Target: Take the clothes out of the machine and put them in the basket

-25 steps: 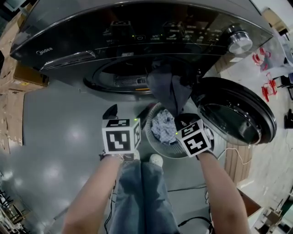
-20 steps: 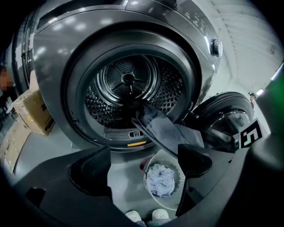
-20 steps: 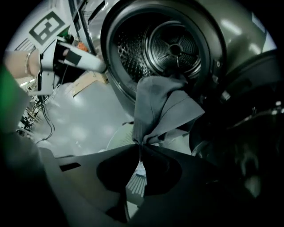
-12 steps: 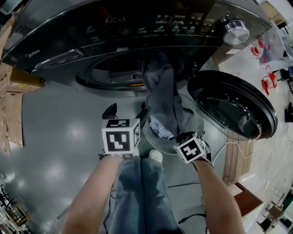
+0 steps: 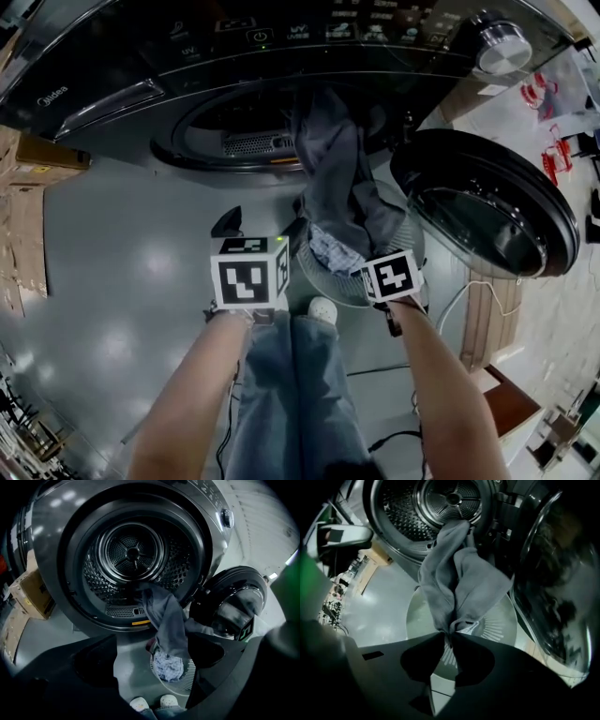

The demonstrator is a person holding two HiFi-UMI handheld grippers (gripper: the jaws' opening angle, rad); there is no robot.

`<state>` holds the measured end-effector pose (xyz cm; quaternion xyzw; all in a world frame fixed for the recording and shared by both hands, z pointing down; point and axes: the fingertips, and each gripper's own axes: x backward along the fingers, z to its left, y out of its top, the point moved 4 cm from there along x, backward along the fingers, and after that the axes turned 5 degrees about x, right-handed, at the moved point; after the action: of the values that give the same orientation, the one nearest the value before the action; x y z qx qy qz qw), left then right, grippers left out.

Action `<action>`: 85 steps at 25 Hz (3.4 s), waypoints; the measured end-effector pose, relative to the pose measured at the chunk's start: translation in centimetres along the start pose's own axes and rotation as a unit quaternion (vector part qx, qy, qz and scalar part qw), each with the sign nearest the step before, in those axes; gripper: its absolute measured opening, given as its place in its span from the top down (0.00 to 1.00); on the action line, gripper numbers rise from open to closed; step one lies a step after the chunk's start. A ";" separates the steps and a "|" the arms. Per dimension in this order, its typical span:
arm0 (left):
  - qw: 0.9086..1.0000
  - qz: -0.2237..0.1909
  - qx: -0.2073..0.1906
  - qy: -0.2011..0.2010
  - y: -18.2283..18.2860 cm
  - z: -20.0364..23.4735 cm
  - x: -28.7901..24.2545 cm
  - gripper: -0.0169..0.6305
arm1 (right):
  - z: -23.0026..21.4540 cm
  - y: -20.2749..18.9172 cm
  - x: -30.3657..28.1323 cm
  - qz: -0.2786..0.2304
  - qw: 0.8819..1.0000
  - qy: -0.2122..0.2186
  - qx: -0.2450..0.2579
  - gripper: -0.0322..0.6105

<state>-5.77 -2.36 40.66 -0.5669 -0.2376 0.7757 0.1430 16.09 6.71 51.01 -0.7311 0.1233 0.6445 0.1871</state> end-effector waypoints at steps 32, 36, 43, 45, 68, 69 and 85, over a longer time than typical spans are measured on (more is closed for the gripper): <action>0.998 0.028 -0.055 -0.026 4.1 5.5 -6.1 0.25 | -2.2 27.5 -5.2 -0.186 0.981 -0.048 0.018 0.20; 0.998 0.032 -0.050 -0.022 2.7 6.0 -6.7 0.25 | -3.8 27.1 -5.8 -0.179 0.971 -0.136 0.081 0.42; 0.999 0.032 -0.040 -0.015 1.4 5.9 -6.0 0.25 | -2.9 24.9 -3.4 -0.201 0.979 -0.018 -0.027 0.85; 0.999 0.031 -0.029 -0.014 1.3 5.5 -5.7 0.25 | -3.2 23.7 -2.1 -0.201 0.979 -0.037 -0.017 0.85; 1.000 0.012 0.005 -0.015 0.2 -0.8 -3.3 0.25 | -1.3 11.0 2.5 -0.129 0.990 0.016 0.057 0.86; 1.000 0.013 0.005 -0.015 0.1 -0.9 -3.3 0.25 | -1.2 10.7 2.5 -0.126 0.990 0.020 0.058 0.86; 1.000 0.017 0.008 -0.020 -0.5 -1.2 -2.6 0.25 | -1.1 -0.4 0.1 0.071 0.995 0.009 0.068 0.86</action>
<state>-3.84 -2.99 42.73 -0.5539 -0.2243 0.7912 0.1297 17.25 6.56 51.11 -0.7121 0.2201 0.6392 0.1892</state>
